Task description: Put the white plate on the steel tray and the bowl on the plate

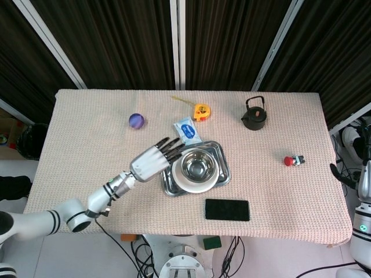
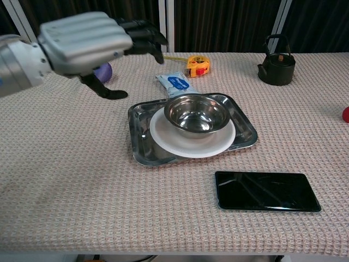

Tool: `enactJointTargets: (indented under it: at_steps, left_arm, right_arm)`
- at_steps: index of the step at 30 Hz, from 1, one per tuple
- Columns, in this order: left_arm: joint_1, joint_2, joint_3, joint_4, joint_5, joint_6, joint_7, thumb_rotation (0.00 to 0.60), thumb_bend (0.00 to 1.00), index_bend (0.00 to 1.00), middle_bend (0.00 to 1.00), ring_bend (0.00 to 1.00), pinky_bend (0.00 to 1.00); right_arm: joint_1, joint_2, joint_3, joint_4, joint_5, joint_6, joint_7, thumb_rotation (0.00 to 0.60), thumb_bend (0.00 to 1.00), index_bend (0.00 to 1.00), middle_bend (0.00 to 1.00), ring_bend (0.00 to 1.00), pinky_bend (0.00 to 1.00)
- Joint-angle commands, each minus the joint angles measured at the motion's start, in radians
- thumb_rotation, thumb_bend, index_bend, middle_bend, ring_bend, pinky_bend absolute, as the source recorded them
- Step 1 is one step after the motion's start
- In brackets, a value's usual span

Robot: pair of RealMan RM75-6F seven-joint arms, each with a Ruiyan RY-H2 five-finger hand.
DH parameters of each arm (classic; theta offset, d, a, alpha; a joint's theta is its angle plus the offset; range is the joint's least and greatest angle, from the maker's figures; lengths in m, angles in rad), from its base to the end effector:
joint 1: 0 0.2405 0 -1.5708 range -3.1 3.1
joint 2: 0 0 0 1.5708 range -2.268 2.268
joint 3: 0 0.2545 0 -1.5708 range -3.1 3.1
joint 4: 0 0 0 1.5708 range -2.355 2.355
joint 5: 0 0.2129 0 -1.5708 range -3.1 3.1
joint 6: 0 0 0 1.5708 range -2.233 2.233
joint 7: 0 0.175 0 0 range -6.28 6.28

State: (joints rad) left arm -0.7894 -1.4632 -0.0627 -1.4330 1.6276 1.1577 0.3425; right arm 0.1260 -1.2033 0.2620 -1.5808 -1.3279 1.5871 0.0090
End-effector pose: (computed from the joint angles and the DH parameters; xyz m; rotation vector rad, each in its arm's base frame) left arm -0.0937 0.3463 0.0015 -2.0852 -0.2277 -1.1051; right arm -0.3019 -0.2586 0.1977 1.0451 -0.7846 1.0925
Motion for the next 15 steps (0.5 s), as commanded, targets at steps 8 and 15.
enactJointTargets:
  at_steps: [8,15]
  left_arm:
    - [0.498,0.252,0.166,-0.018,-0.246,0.287,-0.388,0.567,0.07,0.1,0.09,0.03,0.15]
    - [0.634,0.244,0.198,0.066,-0.216,0.402,-0.4,0.501,0.06,0.1,0.09,0.02,0.14]
  right_arm:
    - [-0.067,0.018,-0.175,0.163,-0.018,-0.128,-0.083,0.6,0.14,0.0,0.0,0.0,0.0]
    - [-0.102,0.014,-0.194,0.184,-0.01,-0.125,-0.068,0.6,0.15,0.0,0.0,0.0,0.0]
